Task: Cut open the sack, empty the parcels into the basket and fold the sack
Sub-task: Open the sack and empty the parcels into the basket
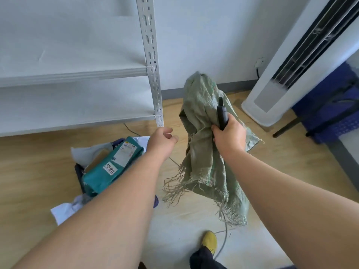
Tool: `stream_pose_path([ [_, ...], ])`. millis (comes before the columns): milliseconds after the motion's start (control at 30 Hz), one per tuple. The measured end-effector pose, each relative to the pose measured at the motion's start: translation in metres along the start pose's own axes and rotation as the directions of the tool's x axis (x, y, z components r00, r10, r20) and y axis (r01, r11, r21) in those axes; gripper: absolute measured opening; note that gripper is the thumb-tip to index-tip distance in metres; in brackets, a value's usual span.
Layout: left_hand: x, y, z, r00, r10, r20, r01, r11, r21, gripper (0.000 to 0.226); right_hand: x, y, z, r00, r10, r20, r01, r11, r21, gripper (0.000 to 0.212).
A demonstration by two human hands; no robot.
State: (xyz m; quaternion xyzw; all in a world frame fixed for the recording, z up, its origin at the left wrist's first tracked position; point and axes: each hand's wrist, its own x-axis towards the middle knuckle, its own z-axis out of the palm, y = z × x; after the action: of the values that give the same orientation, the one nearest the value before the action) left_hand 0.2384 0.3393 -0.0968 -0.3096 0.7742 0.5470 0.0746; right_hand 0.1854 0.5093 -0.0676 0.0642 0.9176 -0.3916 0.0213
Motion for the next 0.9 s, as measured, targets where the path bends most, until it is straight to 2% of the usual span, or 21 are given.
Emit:
stream_pose_path([
  [133, 0.006, -0.001, 0.026, 0.998, -0.055, 0.041, 0.057, 0.996, -0.066, 0.035, 0.02, 0.019, 0.023, 0.993, -0.049, 0.103, 0.057, 0.996, -0.076, 0.017],
  [233, 0.021, -0.007, 0.024, 0.992, -0.122, 0.021, 0.123, 0.988, -0.098, 0.033, 0.028, 0.028, 0.044, 0.983, -0.059, 0.175, 0.084, 0.987, -0.134, 0.013],
  [433, 0.073, -0.027, 0.038, 0.977, -0.214, -0.012, 0.213, 0.973, -0.086, 0.037, 0.067, 0.048, 0.06, 0.983, -0.045, 0.177, 0.082, 0.975, -0.205, 0.014],
  [700, 0.122, -0.052, 0.093, 0.951, -0.304, 0.064, 0.303, 0.953, 0.025, 0.059, 0.125, 0.106, 0.108, 0.958, 0.026, 0.284, 0.05, 0.965, -0.257, 0.02],
  [900, 0.175, -0.059, 0.149, 0.921, -0.39, 0.019, 0.39, 0.914, -0.11, 0.068, 0.214, 0.134, 0.121, 0.969, -0.047, 0.244, 0.134, 0.926, -0.353, 0.025],
])
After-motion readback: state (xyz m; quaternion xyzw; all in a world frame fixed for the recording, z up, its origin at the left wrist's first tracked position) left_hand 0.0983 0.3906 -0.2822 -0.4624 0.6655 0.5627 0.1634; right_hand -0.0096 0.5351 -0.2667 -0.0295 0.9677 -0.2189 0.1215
